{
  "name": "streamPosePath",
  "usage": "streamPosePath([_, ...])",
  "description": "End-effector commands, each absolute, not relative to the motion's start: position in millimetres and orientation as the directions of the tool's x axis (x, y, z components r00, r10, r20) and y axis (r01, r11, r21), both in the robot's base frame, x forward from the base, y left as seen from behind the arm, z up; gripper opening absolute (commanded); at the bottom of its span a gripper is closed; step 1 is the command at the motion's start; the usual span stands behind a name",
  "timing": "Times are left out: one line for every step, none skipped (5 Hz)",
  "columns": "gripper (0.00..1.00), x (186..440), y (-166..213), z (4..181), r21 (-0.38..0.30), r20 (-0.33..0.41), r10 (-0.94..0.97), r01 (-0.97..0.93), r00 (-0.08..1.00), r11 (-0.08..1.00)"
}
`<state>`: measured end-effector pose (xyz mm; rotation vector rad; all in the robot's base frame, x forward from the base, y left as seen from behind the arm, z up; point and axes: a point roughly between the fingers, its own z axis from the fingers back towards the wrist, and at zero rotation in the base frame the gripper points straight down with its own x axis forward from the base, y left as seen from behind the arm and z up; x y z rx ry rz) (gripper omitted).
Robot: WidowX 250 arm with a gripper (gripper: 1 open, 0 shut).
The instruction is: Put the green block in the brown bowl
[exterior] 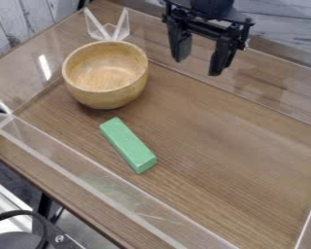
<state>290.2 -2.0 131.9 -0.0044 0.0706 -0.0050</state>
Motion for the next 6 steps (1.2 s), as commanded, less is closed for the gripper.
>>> streamPosePath([1.0,283,2,124.9,0.0,-0.093,0.02,-0.02,0.995,1.0])
streamPosePath([1.0,263,12,118.2,0.0,-0.098,0.14,-0.14,0.985,0.99])
streamPosePath([1.0,245,28,112.7,0.0,-0.089,0.215,-0.216,0.973,0.976])
streamPosePath([1.0,232,46,108.3,-0.002,-0.087,0.337,-0.339,0.937,0.941])
streamPosePath([1.0,219,61,100.7,-0.011,-0.085,0.489,-0.492,0.868,0.871])
streamPosePath([1.0,210,67,90.6,-0.018,-0.085,0.632,-0.635,0.77,0.772])
